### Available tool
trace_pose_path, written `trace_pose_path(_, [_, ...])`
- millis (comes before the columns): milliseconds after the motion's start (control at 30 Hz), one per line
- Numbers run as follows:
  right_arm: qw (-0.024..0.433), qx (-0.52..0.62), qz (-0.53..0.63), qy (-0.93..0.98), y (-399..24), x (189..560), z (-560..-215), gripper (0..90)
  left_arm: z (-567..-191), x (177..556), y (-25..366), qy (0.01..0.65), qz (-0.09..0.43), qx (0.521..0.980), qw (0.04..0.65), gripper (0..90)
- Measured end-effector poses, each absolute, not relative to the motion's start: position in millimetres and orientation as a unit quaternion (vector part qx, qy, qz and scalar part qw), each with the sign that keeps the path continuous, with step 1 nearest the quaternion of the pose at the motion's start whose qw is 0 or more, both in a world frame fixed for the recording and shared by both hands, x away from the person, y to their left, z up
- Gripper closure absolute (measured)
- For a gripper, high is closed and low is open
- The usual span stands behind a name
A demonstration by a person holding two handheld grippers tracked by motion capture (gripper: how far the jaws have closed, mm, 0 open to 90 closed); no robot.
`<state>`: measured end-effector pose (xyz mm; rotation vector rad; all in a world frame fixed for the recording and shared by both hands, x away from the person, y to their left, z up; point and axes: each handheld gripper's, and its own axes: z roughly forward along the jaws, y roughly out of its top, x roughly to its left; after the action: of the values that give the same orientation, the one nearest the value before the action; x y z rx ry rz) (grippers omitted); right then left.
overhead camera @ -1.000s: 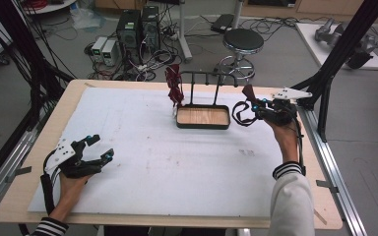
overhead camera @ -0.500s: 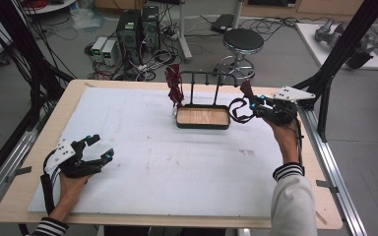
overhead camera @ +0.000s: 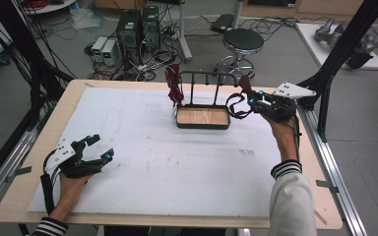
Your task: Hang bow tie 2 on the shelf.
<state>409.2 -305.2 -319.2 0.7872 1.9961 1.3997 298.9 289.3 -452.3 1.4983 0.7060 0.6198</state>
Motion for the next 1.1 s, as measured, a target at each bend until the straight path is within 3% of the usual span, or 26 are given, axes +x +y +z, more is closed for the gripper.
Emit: trace_pose_path(1100, [0.300,0.314,0.520,0.735,-273.3,432.3,-301.5,75.0,-452.5,299.1,289.4,0.309,0.270,0.654,0.636,20.0])
